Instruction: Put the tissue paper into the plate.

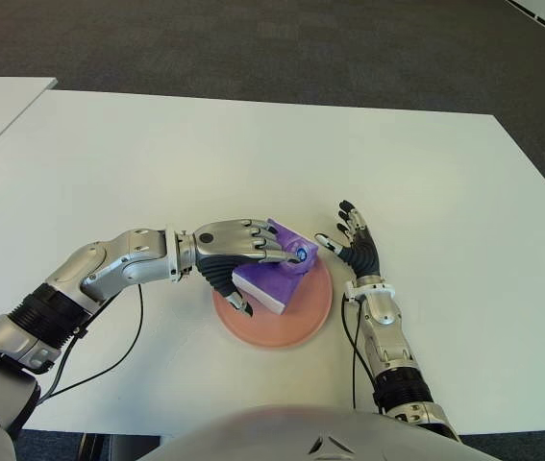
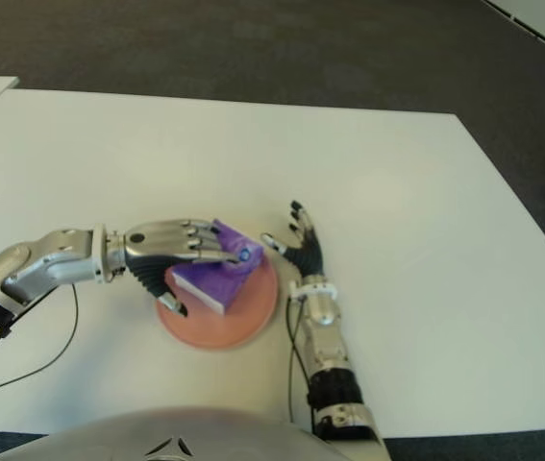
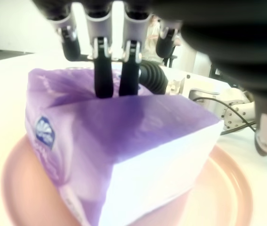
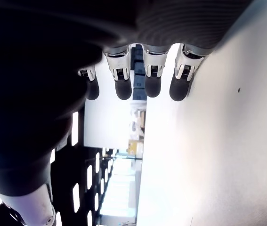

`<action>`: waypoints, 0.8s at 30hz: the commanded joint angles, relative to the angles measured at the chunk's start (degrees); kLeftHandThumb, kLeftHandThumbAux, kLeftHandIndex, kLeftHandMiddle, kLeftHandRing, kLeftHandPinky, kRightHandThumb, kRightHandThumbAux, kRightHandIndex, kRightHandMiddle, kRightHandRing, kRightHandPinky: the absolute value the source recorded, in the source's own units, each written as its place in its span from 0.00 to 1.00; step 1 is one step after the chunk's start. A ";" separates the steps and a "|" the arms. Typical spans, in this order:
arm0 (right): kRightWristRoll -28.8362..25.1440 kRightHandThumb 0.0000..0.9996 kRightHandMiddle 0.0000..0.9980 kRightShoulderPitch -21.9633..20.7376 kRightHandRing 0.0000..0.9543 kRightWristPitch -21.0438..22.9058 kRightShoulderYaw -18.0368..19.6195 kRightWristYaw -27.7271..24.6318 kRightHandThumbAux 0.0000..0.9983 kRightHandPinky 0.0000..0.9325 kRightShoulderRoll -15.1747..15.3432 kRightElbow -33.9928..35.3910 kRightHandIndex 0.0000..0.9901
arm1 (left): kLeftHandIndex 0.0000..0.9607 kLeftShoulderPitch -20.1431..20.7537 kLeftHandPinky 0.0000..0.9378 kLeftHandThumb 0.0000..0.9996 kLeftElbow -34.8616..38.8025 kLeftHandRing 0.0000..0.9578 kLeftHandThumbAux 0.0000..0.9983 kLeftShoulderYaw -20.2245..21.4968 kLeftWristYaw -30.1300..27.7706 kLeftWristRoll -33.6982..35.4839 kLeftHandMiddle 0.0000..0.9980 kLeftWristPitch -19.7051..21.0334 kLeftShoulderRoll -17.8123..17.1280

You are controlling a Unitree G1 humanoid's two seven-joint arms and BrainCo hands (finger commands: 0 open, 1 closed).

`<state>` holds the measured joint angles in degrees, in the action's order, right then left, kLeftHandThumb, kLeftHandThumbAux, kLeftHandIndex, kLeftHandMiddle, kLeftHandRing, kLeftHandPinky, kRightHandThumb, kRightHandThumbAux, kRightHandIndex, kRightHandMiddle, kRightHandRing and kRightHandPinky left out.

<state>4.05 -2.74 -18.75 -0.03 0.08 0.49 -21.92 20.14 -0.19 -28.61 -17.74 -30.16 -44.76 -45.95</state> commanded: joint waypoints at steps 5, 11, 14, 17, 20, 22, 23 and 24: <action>-0.47 0.14 0.02 2.48 0.03 3.56 -0.29 -0.37 0.76 0.07 -0.18 -1.68 0.01 | 0.00 -2.20 0.00 0.00 0.75 0.00 0.47 1.71 -4.31 0.74 0.00 0.76 1.26; -0.24 0.14 0.02 2.50 0.03 4.01 -0.40 -0.23 0.76 0.07 -0.16 -1.45 0.01 | 0.00 -2.85 0.00 0.00 0.90 0.00 0.48 3.01 -5.01 1.24 0.00 0.84 2.13; -0.21 0.14 0.02 2.52 0.03 4.10 -0.43 -0.18 0.77 0.07 -0.18 -1.38 0.01 | 0.00 -3.39 0.00 0.00 0.85 0.00 0.48 3.81 -4.84 1.64 0.00 0.92 2.80; -0.23 0.14 0.02 2.55 0.03 3.96 -0.42 -0.17 0.77 0.07 -0.20 -1.36 0.01 | 0.00 -4.46 0.00 0.00 0.41 0.00 0.46 5.12 -3.39 2.92 0.00 0.94 4.09; -0.19 0.14 0.02 2.53 0.03 3.69 -0.42 -0.10 0.77 0.07 -0.23 -1.47 0.01 | 0.00 -5.44 0.00 0.00 -0.40 0.00 0.45 6.79 -1.83 4.37 0.00 0.52 5.69; -0.11 0.14 0.02 2.52 0.03 3.38 -0.41 0.11 0.77 0.06 -0.30 -1.59 0.01 | 0.00 -5.43 0.00 0.00 -2.15 0.00 0.44 9.13 -0.71 8.96 0.00 0.53 7.33; -0.06 0.14 0.02 2.53 0.03 3.26 -0.39 0.23 0.77 0.06 -0.34 -1.62 0.01 | 0.00 -5.18 0.00 0.00 -3.16 0.00 0.43 10.38 -0.42 11.91 0.00 0.68 8.08; 0.00 0.14 0.02 2.58 0.03 3.17 -0.37 0.43 0.77 0.05 -0.42 -1.62 0.01 | 0.00 -4.58 0.00 0.00 -4.34 0.00 0.43 11.96 -0.61 16.10 0.00 0.96 8.68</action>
<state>4.13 -2.58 -18.17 -0.13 0.20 0.41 -21.15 15.16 -1.56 -20.77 -19.63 -22.29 -44.49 -39.06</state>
